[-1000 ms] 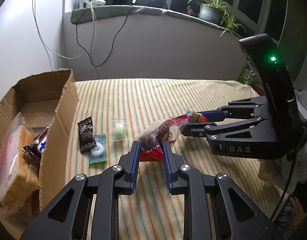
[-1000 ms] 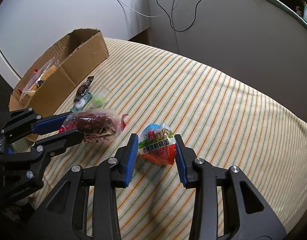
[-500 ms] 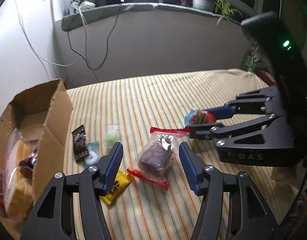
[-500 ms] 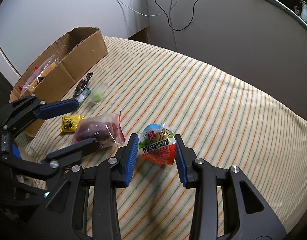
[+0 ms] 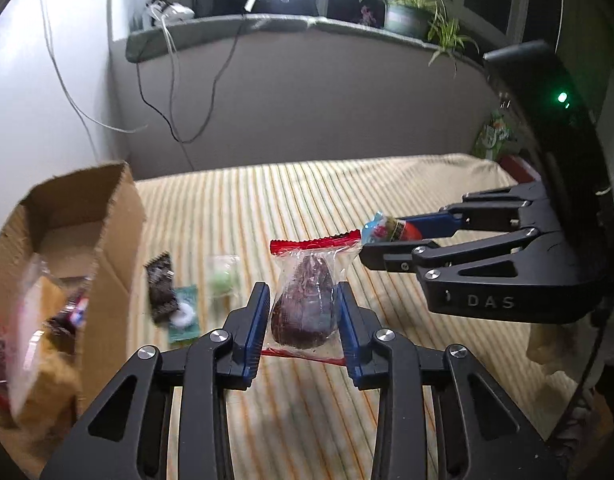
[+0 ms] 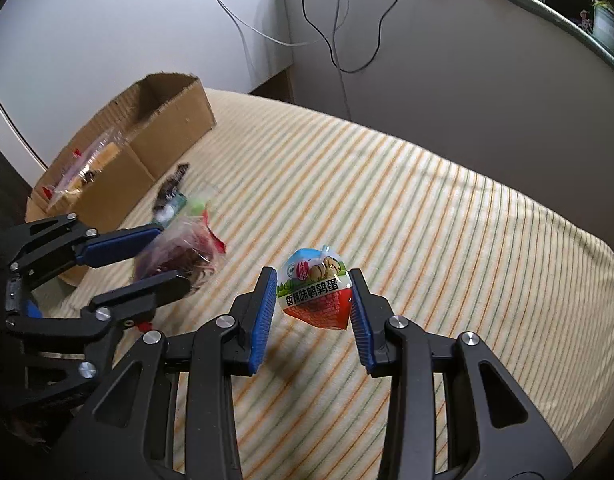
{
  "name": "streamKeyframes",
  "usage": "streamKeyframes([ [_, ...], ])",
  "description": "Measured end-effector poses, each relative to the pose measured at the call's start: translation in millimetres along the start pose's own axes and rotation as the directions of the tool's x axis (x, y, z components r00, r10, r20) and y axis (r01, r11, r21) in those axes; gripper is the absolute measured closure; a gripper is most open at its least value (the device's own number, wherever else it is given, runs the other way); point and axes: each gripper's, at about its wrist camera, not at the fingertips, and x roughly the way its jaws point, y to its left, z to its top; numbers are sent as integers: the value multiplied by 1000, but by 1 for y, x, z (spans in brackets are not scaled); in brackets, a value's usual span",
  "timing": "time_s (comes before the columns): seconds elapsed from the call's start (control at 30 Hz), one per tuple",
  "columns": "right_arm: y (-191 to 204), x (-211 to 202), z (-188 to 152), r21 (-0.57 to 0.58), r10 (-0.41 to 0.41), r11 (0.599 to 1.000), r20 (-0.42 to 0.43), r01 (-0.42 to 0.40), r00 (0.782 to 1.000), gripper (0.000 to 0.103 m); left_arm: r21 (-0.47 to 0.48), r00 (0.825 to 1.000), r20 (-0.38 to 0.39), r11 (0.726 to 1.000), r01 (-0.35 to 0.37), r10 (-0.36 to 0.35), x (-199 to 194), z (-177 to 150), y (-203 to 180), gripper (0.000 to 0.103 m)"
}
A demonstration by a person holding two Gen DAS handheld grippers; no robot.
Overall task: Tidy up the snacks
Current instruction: 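Carry both snacks into the cardboard box and open both grippers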
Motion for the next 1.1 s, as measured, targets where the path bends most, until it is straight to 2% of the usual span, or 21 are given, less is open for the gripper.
streamKeyframes([
  [0.3,39,-16,32,-48,16,999,55,-14,998,66,-40,996,70,998,-44,46,-40,7,31,71],
  [0.57,79,-9,63,-89,54,995,76,-47,996,66,-113,988,112,989,-95,108,-65,16,80,71],
  [0.9,127,9,102,-128,104,987,85,-92,991,66,-198,979,108,969,-149,172,-75,14,139,71],
  [1.1,146,23,120,-146,120,983,78,-108,990,66,-219,975,97,960,-174,198,-71,15,159,71],
])
